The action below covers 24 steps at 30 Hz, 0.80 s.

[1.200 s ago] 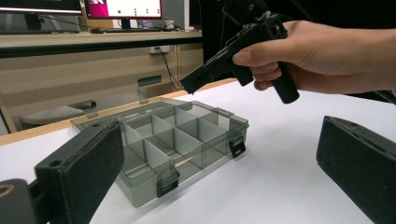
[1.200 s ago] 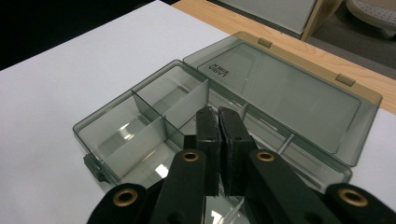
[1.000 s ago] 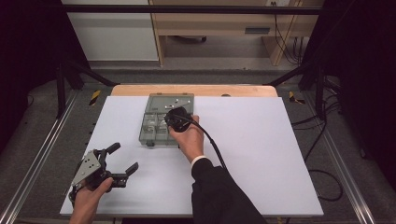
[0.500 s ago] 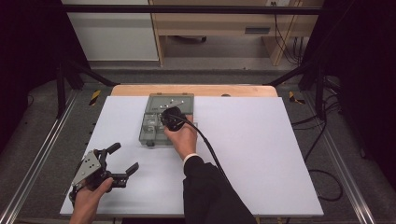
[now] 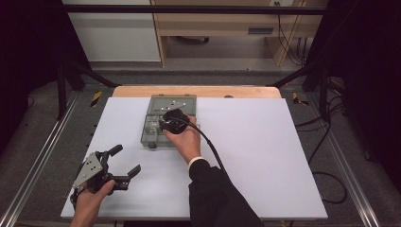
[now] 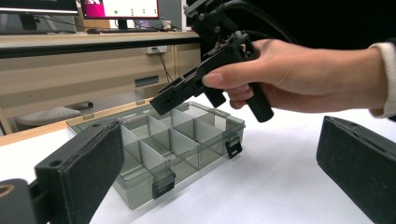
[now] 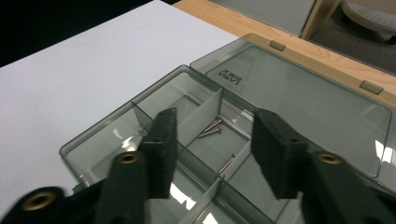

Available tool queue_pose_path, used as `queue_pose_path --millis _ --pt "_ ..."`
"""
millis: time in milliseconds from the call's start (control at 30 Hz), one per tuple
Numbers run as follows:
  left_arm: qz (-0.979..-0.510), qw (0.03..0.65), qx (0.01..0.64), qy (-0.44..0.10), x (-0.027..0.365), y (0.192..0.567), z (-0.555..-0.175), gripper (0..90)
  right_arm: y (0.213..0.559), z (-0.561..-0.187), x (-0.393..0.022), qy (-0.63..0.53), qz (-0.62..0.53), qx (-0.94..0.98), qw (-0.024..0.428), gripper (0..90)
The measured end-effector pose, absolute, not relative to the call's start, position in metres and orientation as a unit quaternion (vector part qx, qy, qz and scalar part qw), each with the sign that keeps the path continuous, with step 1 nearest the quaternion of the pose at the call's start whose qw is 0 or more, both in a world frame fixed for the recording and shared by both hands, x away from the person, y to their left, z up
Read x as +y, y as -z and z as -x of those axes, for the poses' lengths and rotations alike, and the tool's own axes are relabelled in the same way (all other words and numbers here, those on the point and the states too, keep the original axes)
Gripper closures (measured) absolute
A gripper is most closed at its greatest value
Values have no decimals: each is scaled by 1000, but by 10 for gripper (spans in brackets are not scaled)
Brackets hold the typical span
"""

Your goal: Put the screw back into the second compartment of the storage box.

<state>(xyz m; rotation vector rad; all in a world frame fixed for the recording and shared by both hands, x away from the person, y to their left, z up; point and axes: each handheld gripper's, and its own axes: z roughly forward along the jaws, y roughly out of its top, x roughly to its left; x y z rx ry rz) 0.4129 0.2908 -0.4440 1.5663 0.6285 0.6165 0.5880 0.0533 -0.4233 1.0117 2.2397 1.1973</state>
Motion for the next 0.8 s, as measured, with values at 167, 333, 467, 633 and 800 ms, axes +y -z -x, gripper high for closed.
queue_pose_path --millis 167,333,467,633,800 --pt "-683 622 273 -270 290 444 -413 8 416 -578 51 -428 -354 808 198 302" --pt "-682 620 277 -272 290 445 -414 8 407 -562 38 -437 -354 807 182 207" --pt "-683 619 277 -272 290 445 -414 7 400 -548 21 -442 -345 807 186 151" --pt "-685 617 275 -271 290 445 -414 8 395 -533 0 -449 -329 809 189 120" --pt "-685 617 275 -271 290 445 -414 7 390 -517 -18 -450 -324 810 192 112"
